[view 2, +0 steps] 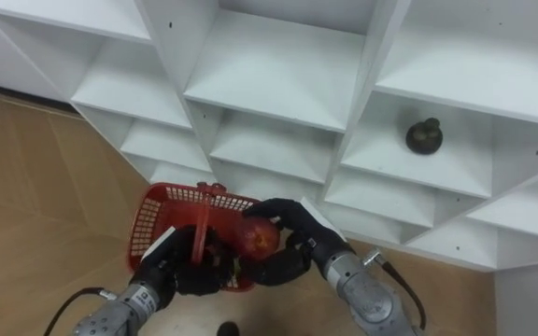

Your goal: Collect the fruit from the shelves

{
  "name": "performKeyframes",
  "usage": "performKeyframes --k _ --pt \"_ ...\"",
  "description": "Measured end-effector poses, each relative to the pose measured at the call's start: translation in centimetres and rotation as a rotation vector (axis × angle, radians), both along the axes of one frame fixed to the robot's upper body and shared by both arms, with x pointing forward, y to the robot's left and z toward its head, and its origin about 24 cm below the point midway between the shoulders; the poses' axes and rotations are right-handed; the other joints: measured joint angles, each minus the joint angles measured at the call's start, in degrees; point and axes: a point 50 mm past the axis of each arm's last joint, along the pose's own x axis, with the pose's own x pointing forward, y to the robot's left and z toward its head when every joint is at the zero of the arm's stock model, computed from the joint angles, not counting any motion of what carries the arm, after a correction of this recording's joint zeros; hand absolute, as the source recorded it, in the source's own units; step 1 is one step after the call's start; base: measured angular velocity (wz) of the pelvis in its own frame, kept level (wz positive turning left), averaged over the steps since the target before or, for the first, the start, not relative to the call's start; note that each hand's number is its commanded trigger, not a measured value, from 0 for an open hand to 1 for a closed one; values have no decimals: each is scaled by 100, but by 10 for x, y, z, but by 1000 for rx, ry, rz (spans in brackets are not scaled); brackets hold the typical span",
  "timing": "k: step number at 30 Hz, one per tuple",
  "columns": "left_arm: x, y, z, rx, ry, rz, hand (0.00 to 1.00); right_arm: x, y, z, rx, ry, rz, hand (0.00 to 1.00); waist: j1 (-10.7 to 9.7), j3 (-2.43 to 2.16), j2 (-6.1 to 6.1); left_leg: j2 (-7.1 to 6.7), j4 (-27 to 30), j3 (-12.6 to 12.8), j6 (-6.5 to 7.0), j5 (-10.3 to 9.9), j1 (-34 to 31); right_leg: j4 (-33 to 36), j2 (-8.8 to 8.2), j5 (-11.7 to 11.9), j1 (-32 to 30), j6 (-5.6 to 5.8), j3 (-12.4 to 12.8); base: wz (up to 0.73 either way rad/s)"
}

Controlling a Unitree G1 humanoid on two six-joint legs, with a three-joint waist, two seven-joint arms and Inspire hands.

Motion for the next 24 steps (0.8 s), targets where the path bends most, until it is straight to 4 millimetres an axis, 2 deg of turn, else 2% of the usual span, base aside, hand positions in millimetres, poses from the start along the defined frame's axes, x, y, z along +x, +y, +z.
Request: performKeyframes --k 24 --pt "0 2 0 5 -3 -2 100 0 0 0 -2 -3 -4 100 -1 0 -23 29 -26 36 -5 -2 13 -106 32 51 42 -5 22 0"
